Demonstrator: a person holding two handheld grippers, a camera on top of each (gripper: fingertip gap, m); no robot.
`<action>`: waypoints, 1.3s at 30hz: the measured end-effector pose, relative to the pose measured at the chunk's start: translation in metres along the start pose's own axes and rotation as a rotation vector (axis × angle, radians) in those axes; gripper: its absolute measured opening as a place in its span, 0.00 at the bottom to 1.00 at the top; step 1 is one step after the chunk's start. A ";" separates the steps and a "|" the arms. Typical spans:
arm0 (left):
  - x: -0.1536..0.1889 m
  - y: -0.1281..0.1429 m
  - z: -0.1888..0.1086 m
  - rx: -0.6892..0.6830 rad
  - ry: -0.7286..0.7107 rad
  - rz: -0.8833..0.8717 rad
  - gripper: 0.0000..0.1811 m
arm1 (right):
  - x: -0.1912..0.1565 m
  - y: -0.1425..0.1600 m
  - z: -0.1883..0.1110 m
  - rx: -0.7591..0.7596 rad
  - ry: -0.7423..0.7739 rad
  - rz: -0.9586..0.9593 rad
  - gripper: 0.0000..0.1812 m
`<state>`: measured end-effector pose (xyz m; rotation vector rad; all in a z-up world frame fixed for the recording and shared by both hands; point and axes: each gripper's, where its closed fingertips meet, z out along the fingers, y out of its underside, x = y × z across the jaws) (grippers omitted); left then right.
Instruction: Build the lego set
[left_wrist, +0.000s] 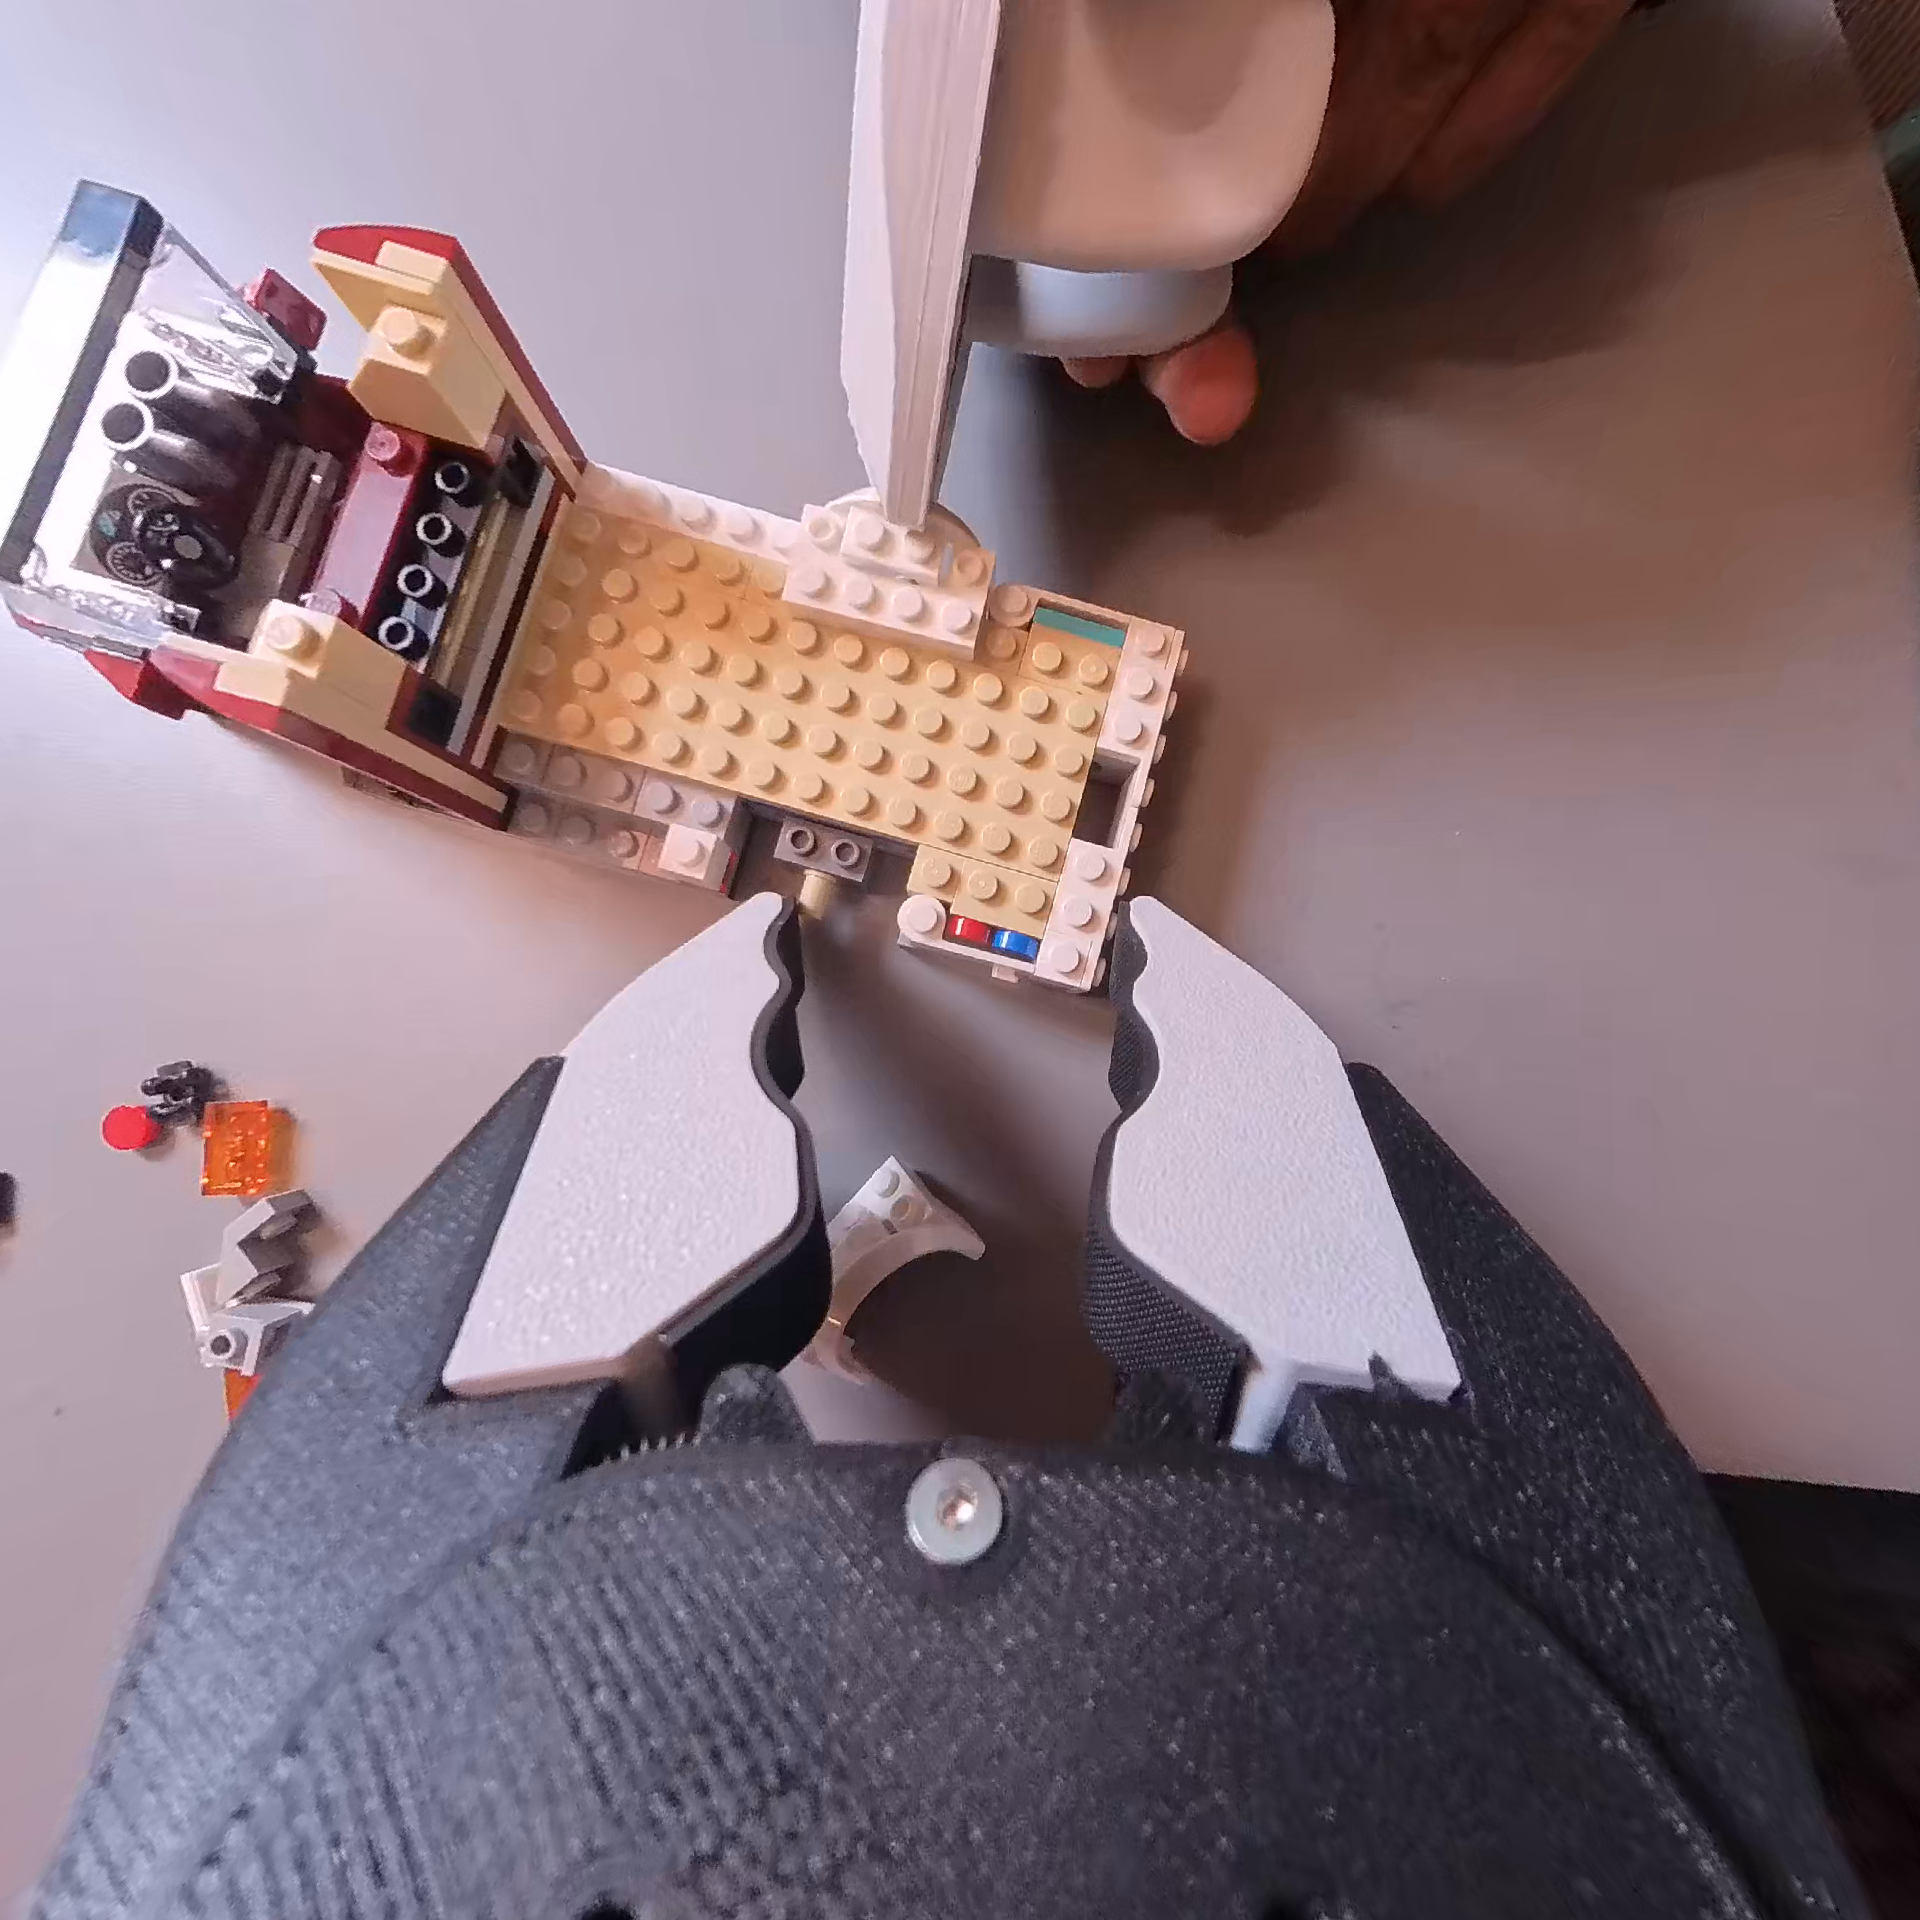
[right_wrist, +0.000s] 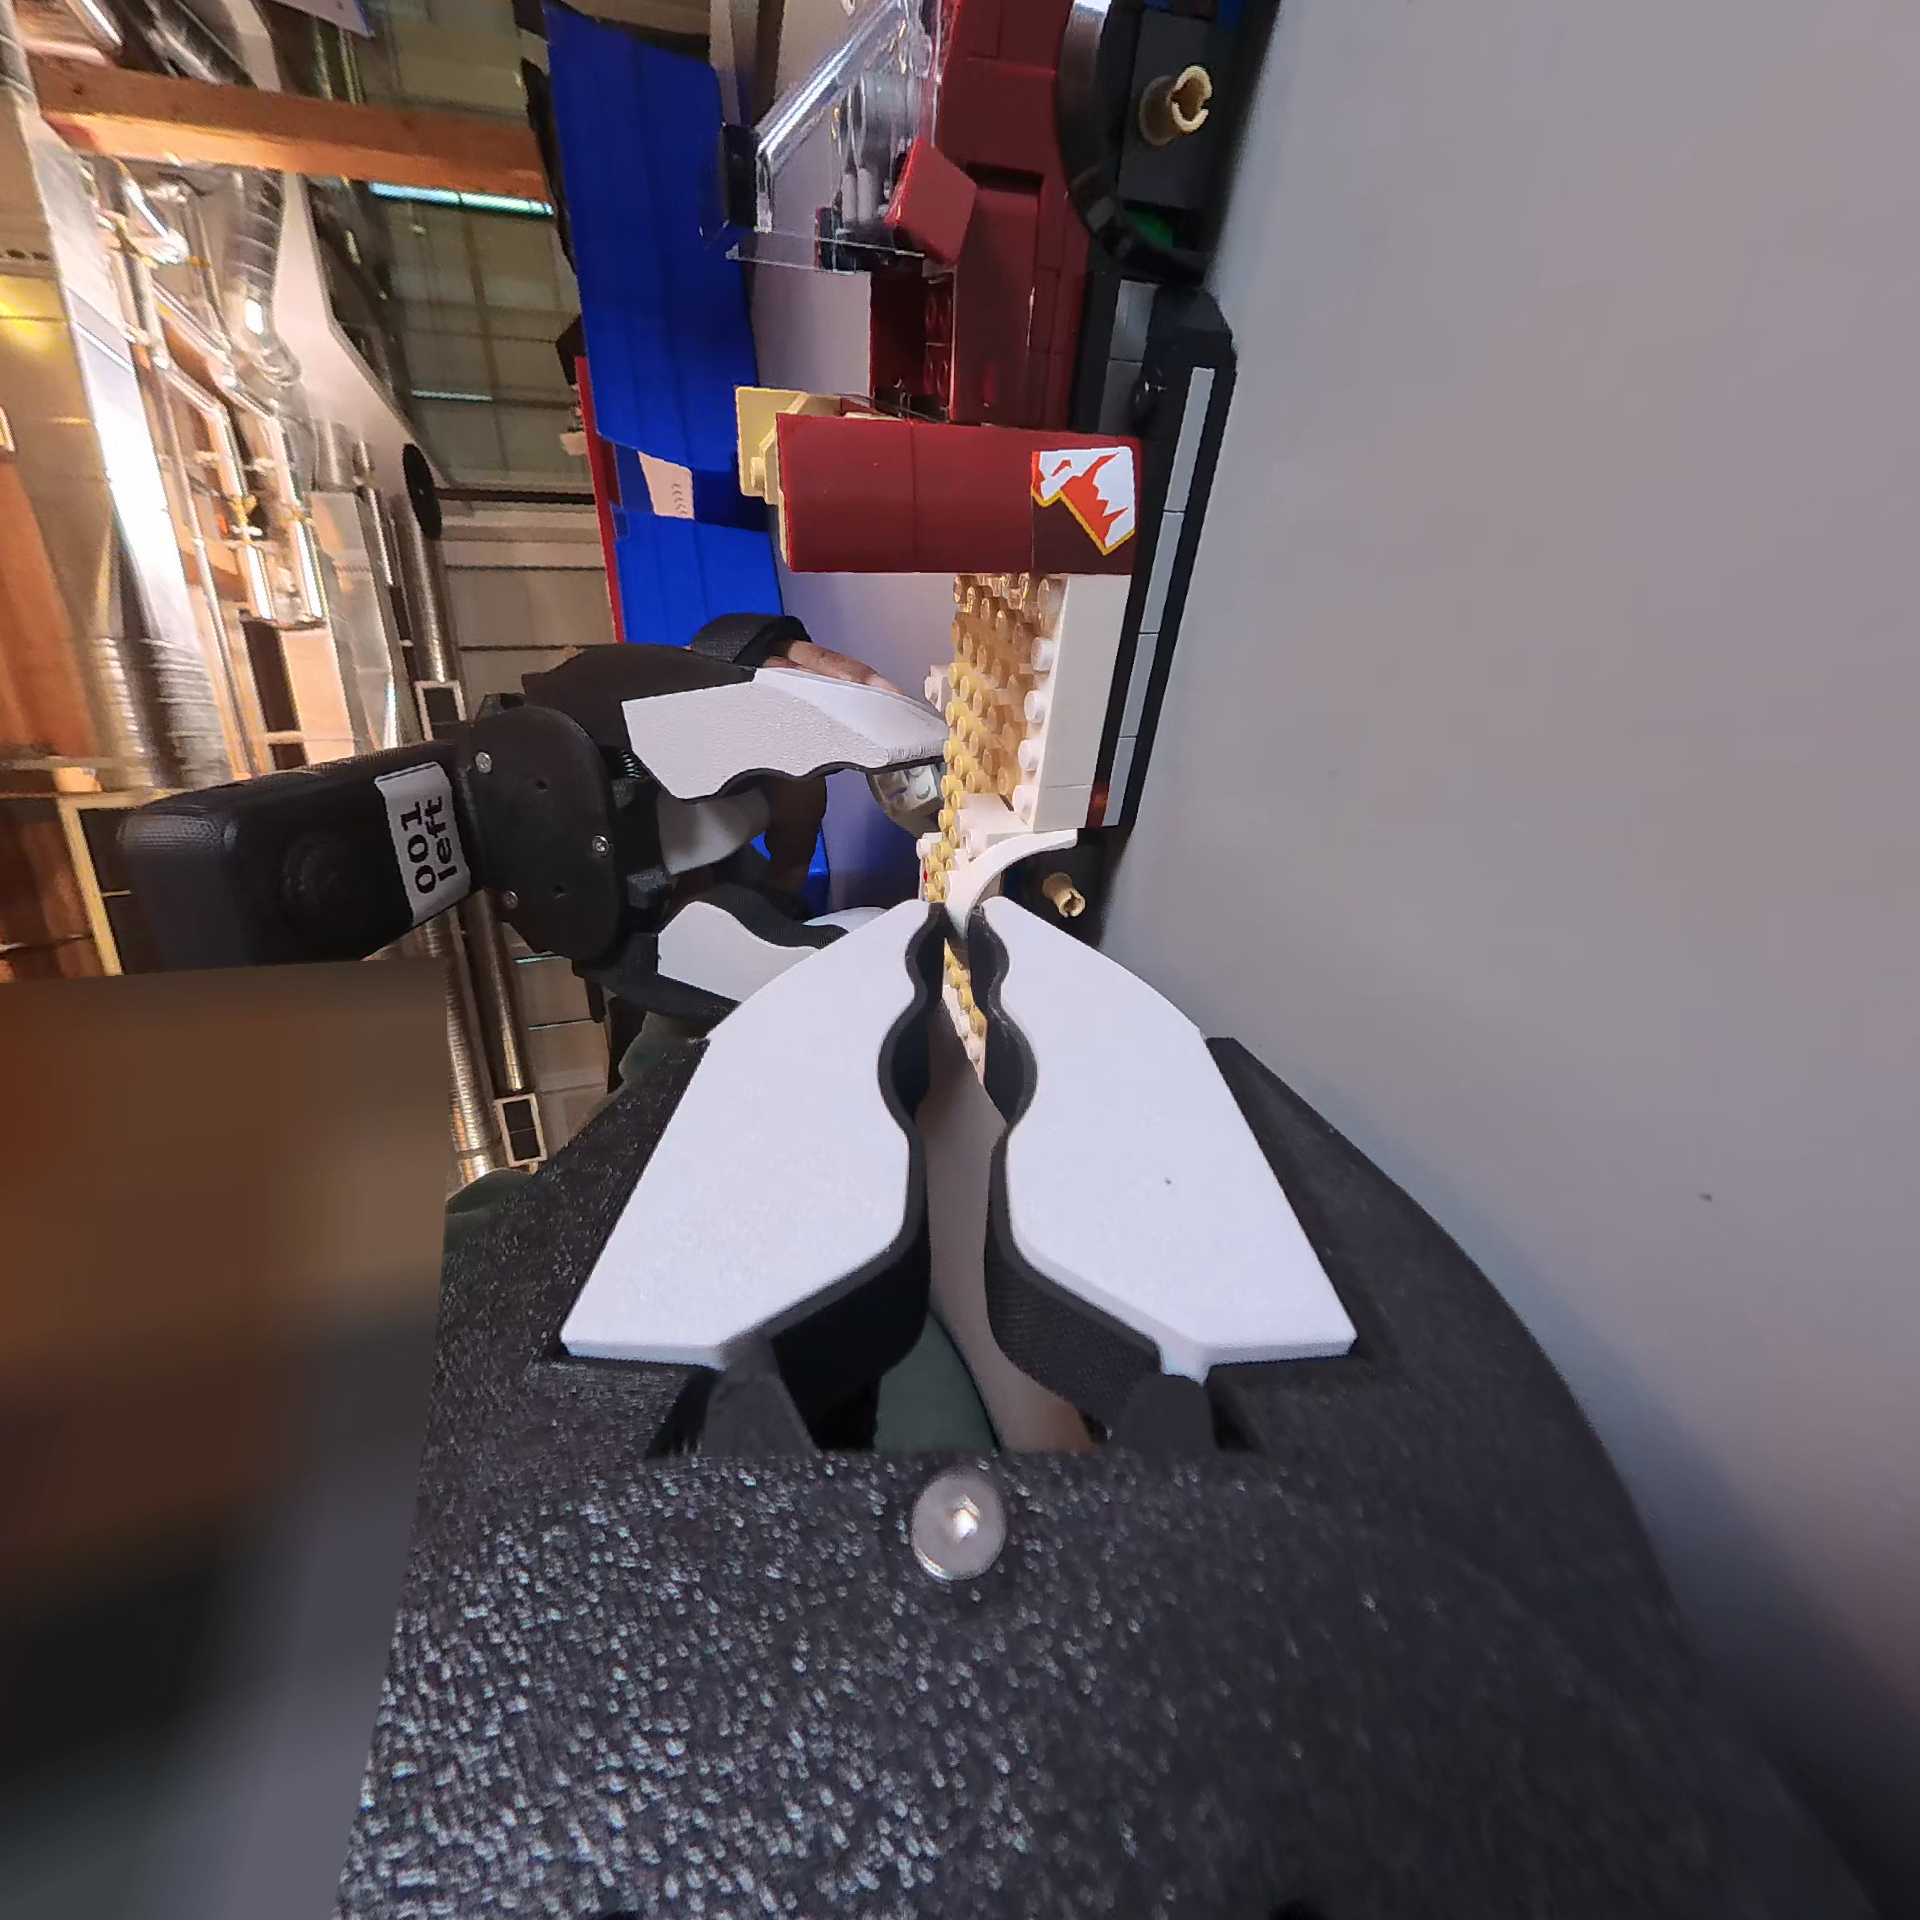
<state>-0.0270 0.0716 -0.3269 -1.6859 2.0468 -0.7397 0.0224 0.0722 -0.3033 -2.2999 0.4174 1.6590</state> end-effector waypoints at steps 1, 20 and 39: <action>0.000 0.000 0.000 0.000 0.000 0.000 0.32 | 0.000 0.000 0.000 0.000 0.002 0.001 0.02; 0.001 -0.001 0.001 0.008 0.010 -0.009 0.32 | 0.005 0.001 0.001 -0.026 0.031 -0.003 0.02; 0.001 -0.001 0.001 0.013 0.014 -0.011 0.32 | 0.007 0.001 0.001 -0.041 0.054 -0.012 0.03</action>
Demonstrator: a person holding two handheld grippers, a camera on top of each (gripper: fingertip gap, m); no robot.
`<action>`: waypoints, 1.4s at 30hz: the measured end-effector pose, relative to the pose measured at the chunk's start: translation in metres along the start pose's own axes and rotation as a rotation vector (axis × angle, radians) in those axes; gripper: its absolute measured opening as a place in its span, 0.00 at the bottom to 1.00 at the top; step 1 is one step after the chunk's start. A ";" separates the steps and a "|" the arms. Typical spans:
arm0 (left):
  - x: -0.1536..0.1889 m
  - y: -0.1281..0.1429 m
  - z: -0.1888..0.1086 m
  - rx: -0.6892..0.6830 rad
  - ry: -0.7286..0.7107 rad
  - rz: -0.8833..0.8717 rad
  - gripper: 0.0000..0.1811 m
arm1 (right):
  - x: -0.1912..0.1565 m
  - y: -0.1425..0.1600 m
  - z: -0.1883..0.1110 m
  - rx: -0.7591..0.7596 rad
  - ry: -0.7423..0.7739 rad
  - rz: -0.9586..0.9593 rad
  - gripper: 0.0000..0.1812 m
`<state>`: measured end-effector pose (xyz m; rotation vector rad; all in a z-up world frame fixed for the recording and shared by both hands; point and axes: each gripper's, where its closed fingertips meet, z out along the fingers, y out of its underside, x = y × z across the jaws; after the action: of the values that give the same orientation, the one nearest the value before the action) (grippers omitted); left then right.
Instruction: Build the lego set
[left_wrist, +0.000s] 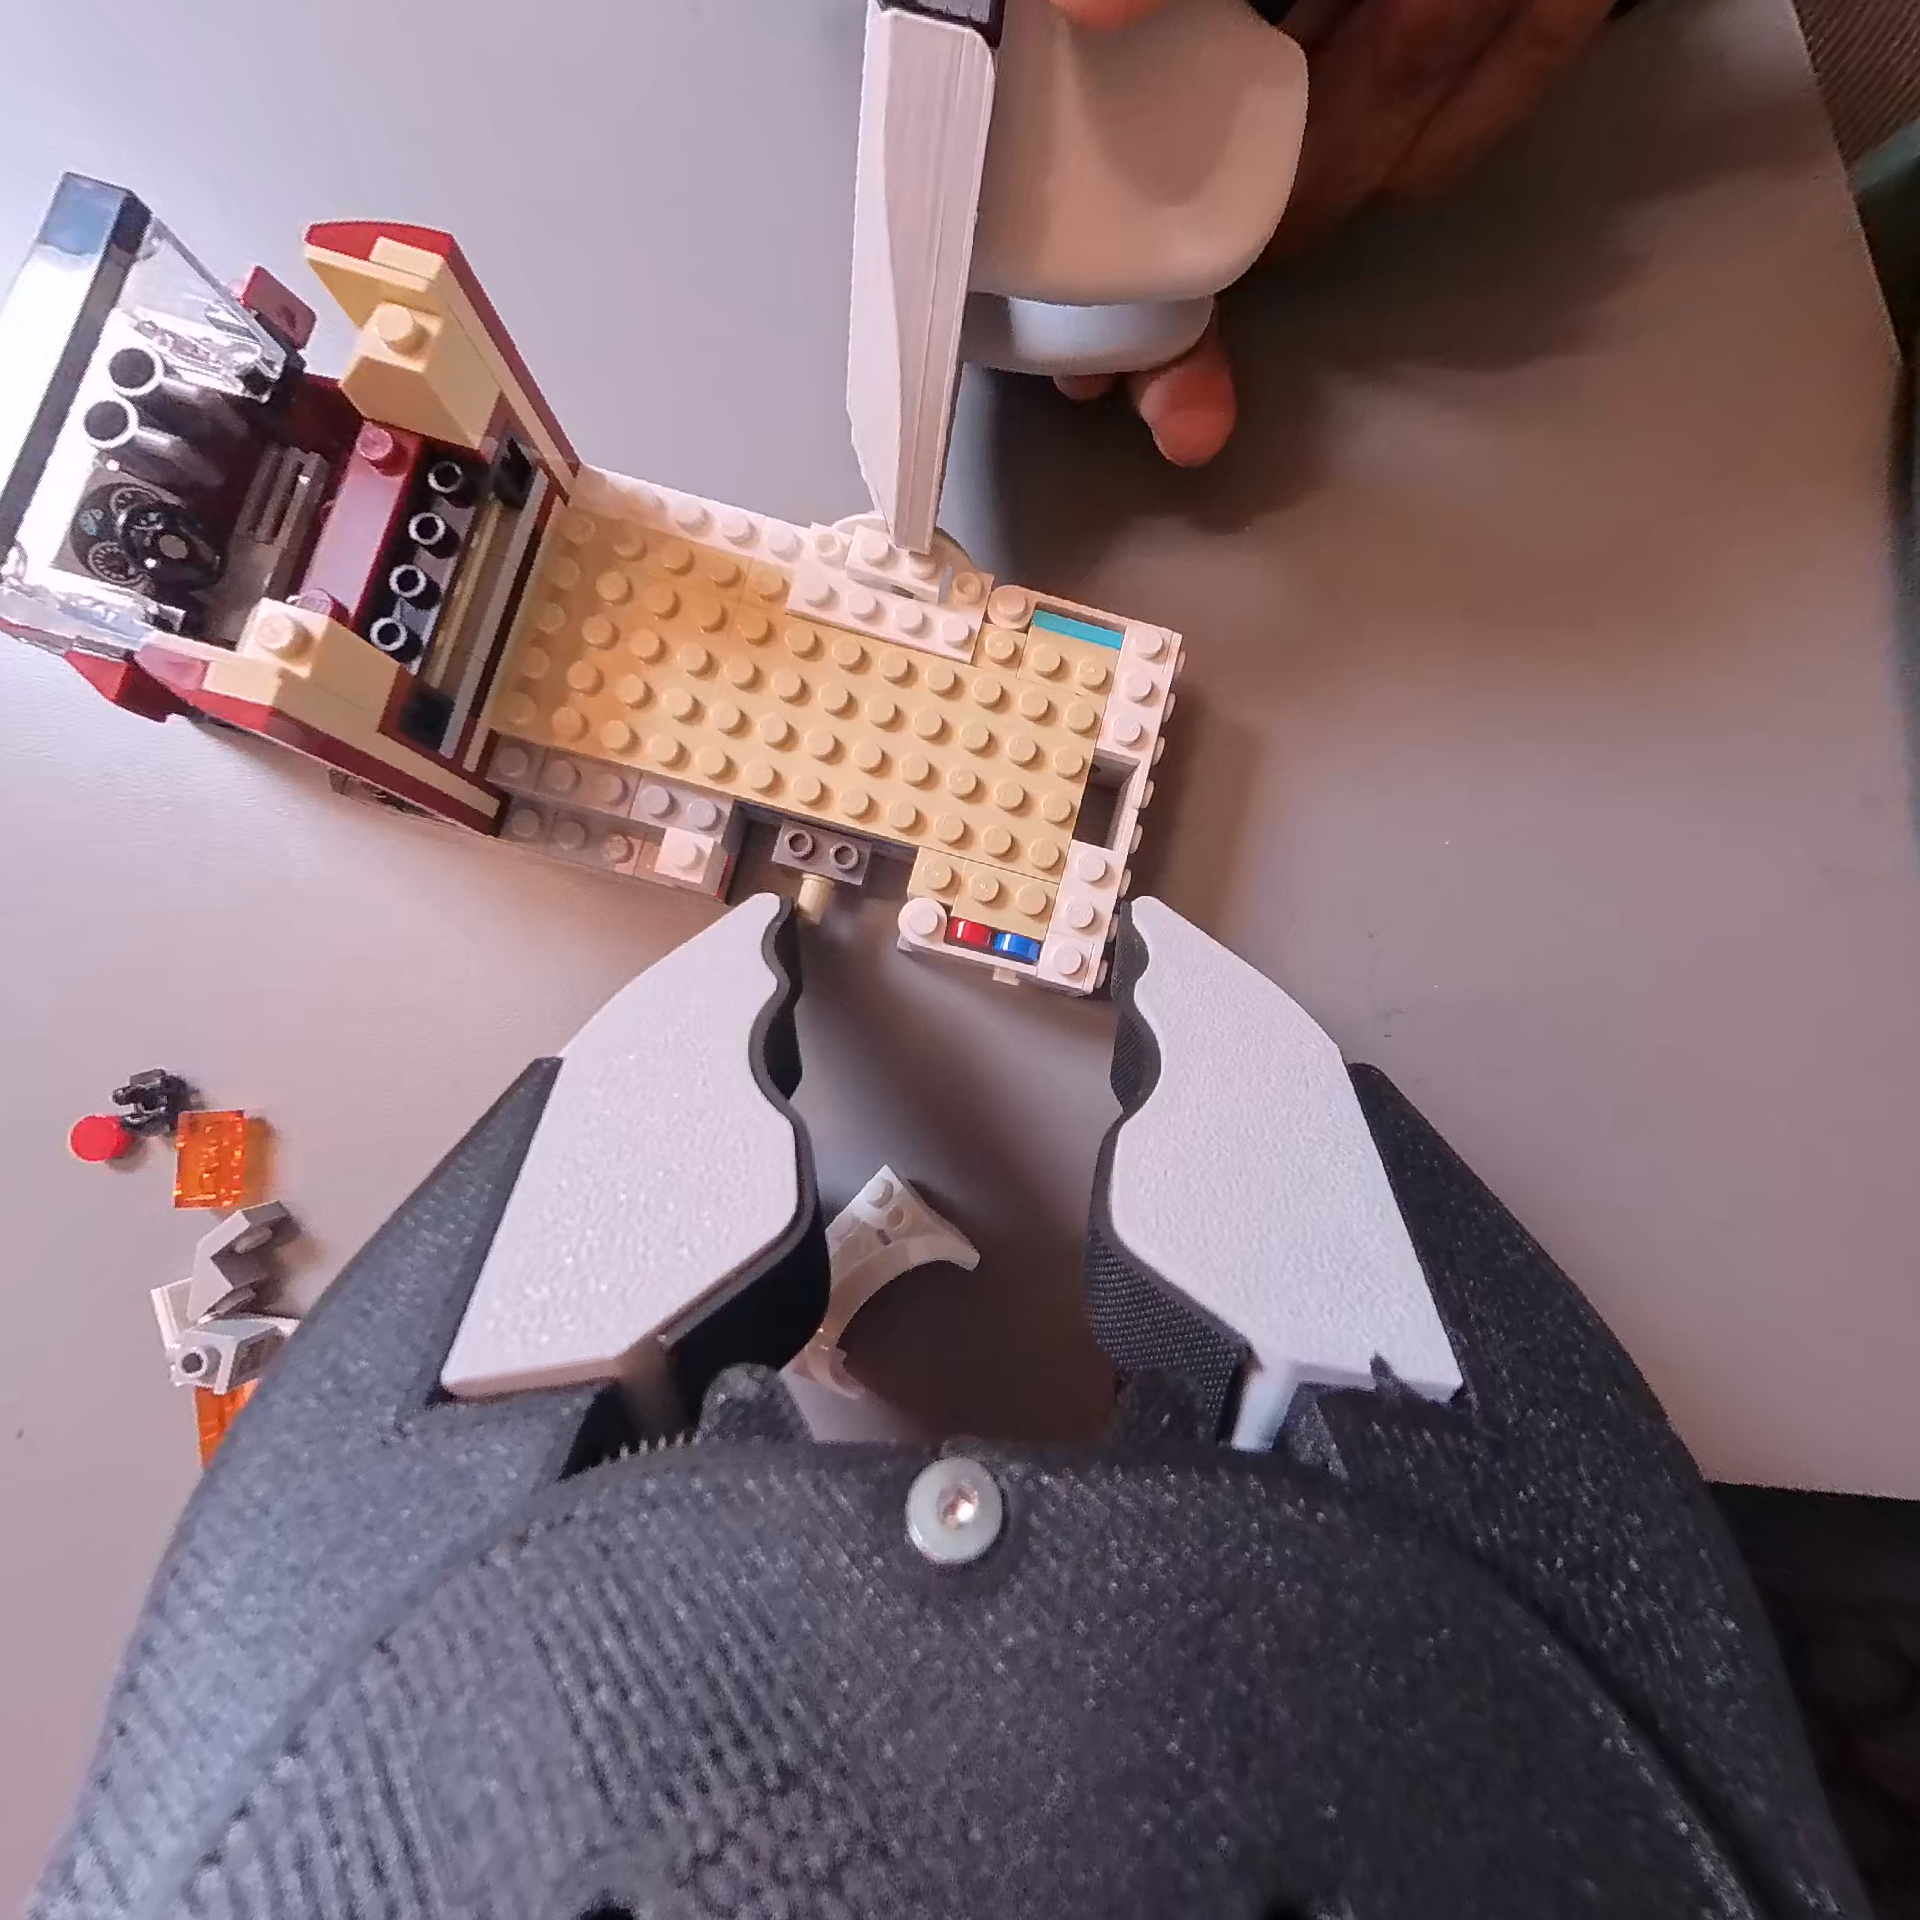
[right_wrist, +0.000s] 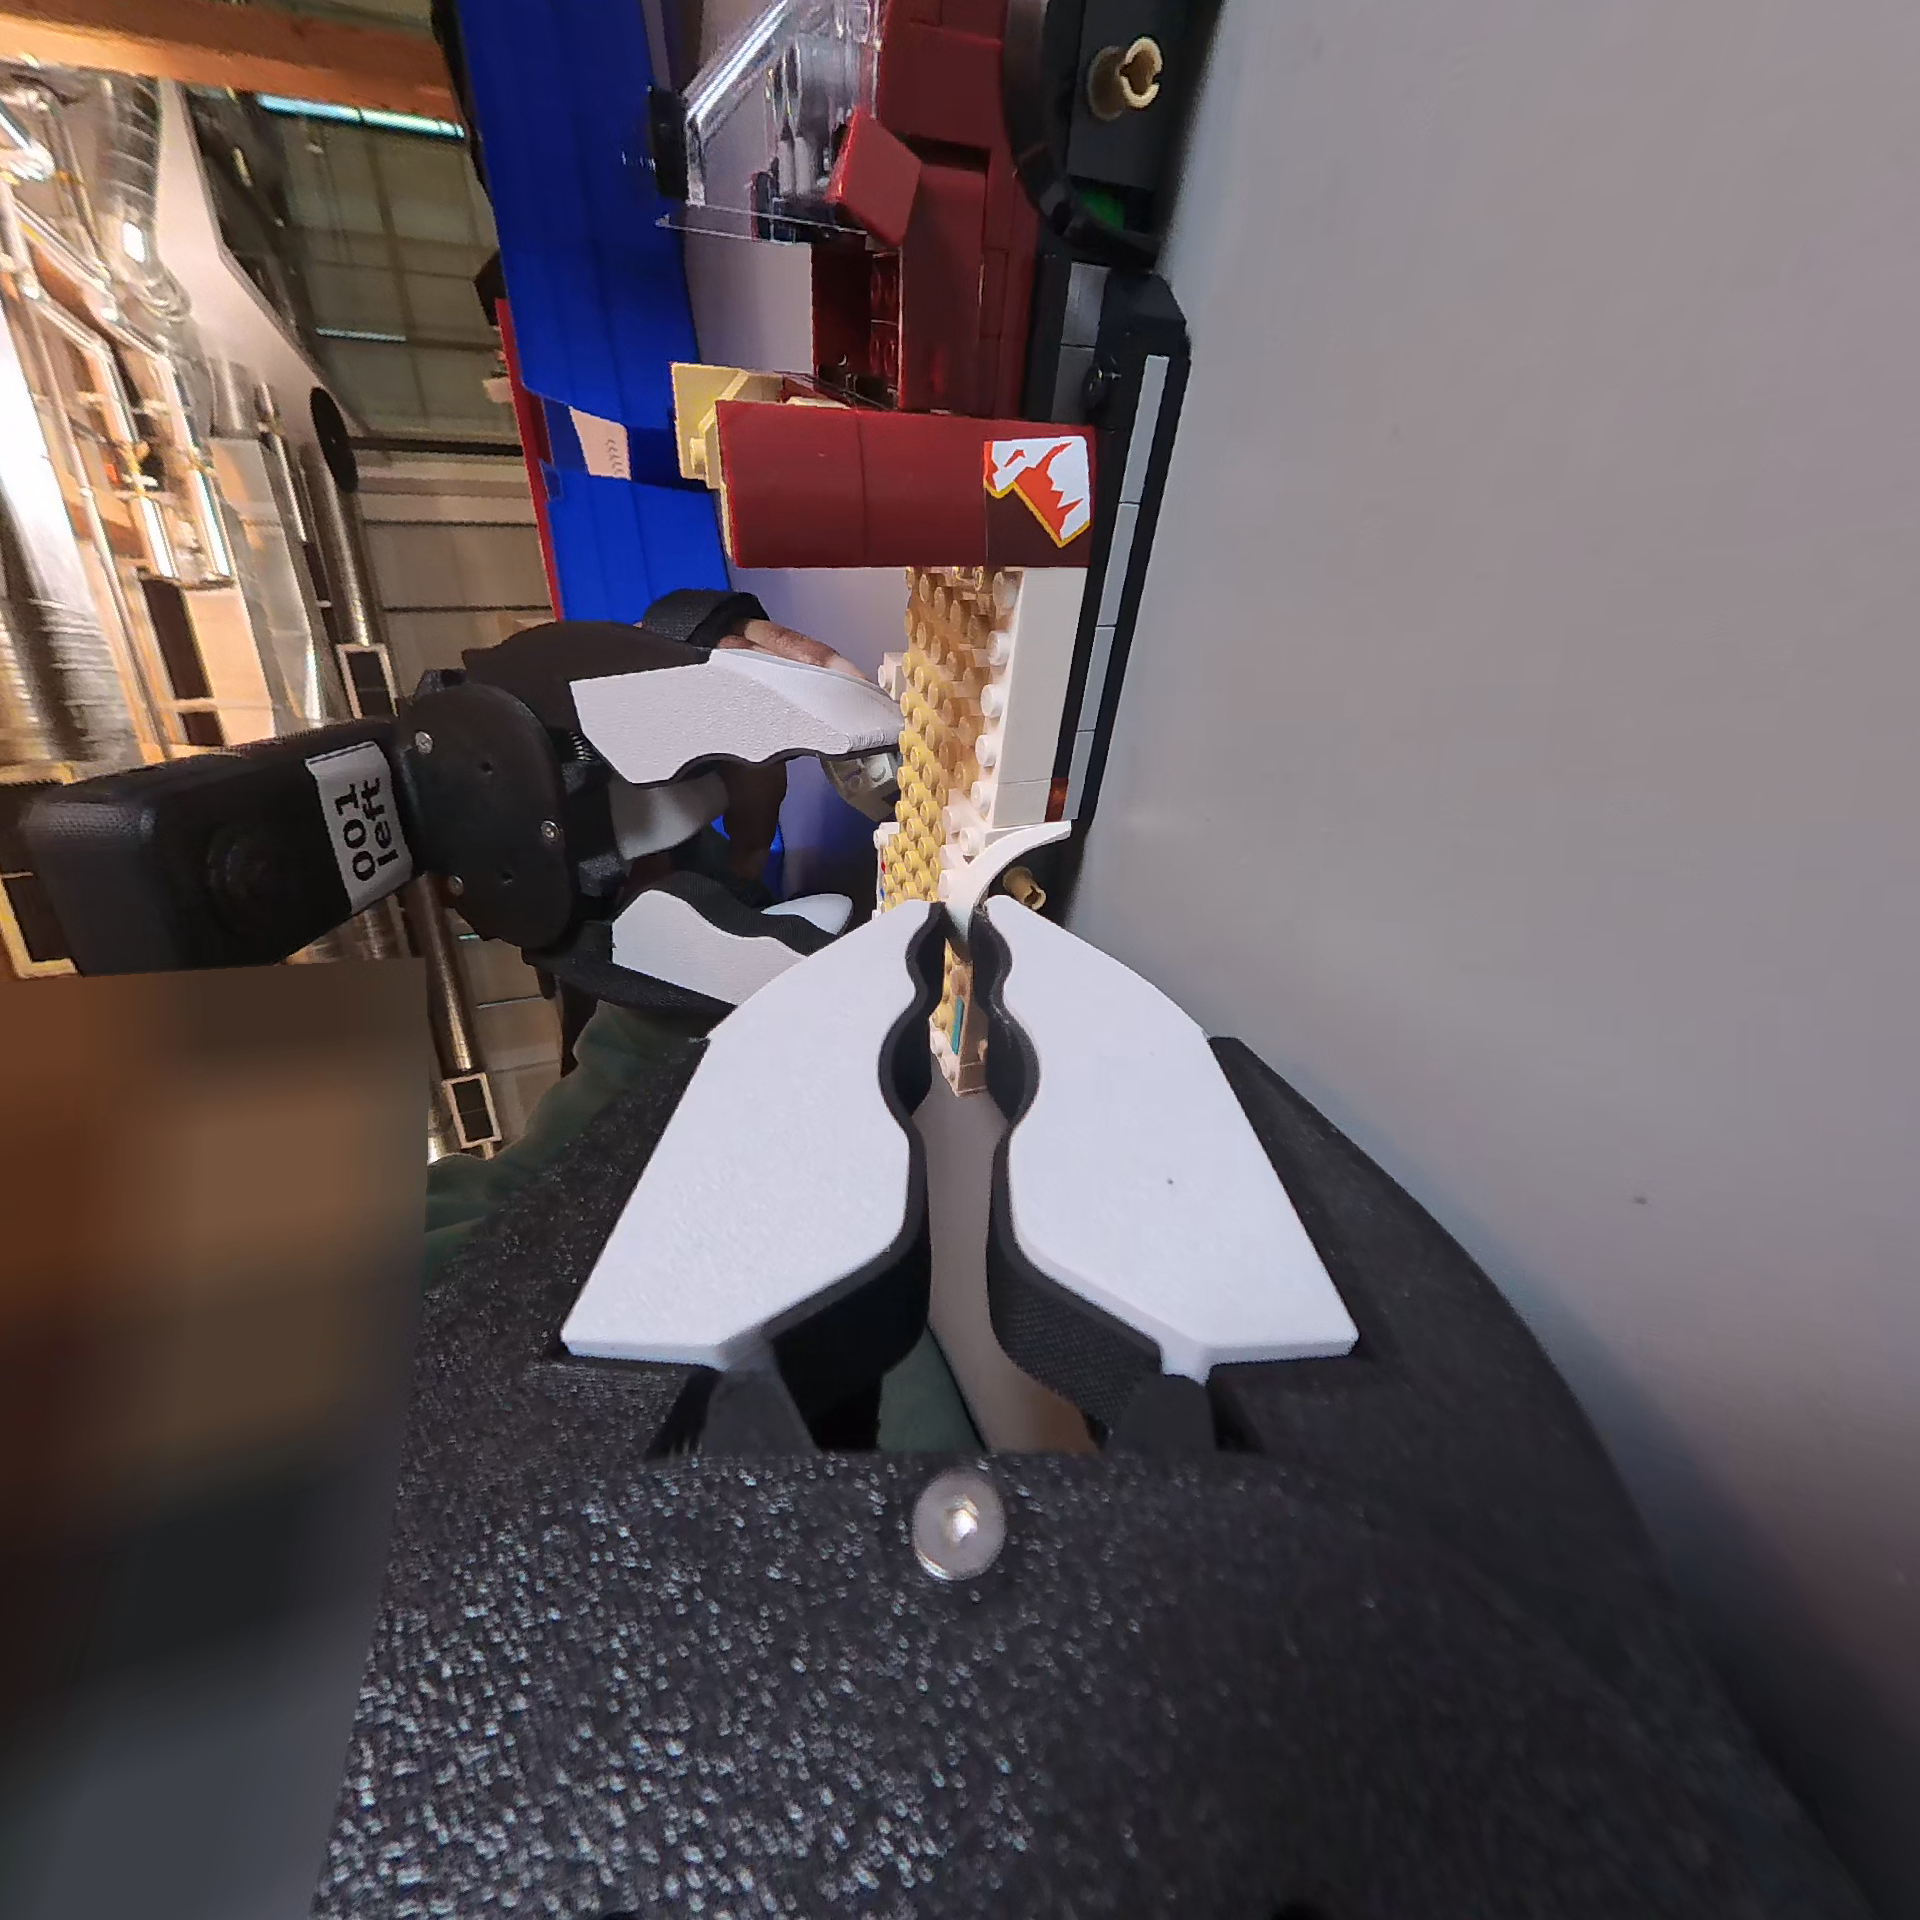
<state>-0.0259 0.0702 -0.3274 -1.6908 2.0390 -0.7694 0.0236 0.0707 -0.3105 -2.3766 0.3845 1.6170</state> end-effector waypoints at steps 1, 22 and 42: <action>0.000 0.000 0.000 0.000 -0.001 0.001 0.32 | 0.000 0.000 0.000 -0.001 0.001 0.000 0.03; -0.013 -0.041 -0.004 0.076 -0.081 0.067 0.12 | -0.002 0.000 0.008 -0.016 0.042 -0.023 0.03; -0.025 -0.039 0.006 -0.019 -0.109 0.099 0.00 | -0.005 -0.002 0.017 -0.022 0.050 -0.024 0.03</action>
<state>0.0128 0.0883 -0.3088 -1.5919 2.0445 -0.6137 0.0078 0.0792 -0.3122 -2.4327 0.3480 1.5622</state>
